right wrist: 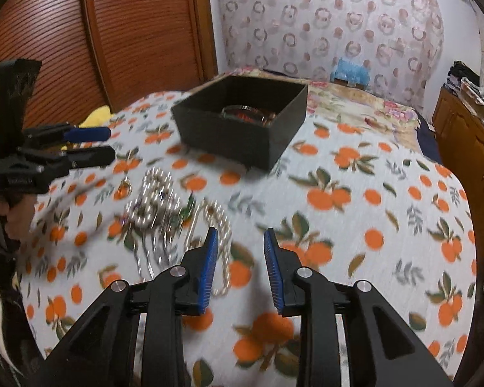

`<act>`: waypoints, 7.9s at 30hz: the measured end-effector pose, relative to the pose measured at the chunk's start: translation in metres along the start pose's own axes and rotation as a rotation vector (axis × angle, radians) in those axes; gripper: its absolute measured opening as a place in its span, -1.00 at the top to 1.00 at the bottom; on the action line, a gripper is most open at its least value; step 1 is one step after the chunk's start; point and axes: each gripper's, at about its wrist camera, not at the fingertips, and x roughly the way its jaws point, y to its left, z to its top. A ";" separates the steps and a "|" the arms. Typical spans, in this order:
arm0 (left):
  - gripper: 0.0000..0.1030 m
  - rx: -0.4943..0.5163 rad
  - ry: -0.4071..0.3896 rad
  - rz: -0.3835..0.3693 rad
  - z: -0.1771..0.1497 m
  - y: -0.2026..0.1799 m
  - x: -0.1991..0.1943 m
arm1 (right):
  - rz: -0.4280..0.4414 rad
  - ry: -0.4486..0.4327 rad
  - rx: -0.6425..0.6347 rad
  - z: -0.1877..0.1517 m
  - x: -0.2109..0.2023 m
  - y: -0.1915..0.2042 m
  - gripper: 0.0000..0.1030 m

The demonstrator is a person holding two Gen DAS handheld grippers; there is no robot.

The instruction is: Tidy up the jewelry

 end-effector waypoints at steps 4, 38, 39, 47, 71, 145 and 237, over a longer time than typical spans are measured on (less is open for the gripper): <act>-0.28 -0.005 0.017 -0.004 -0.012 0.000 -0.001 | -0.021 0.042 -0.017 -0.007 0.007 0.004 0.58; 0.52 0.000 0.142 -0.019 0.002 0.002 0.060 | -0.117 0.038 -0.049 -0.011 0.013 0.004 0.85; 0.52 0.002 0.148 -0.031 0.001 0.001 0.061 | -0.116 0.038 -0.048 -0.011 0.013 0.005 0.85; 0.87 0.040 0.148 -0.041 0.000 -0.009 0.067 | -0.128 0.037 -0.058 -0.010 0.013 0.005 0.85; 0.88 0.045 -0.122 -0.071 0.049 -0.028 -0.034 | -0.118 -0.080 -0.058 0.019 -0.025 0.011 0.90; 0.87 -0.015 -0.111 0.005 0.128 0.007 0.022 | -0.146 -0.399 -0.094 0.210 -0.109 0.013 0.90; 0.27 -0.022 0.117 -0.118 -0.020 -0.030 0.043 | -0.029 -0.073 0.013 -0.007 -0.011 0.041 0.45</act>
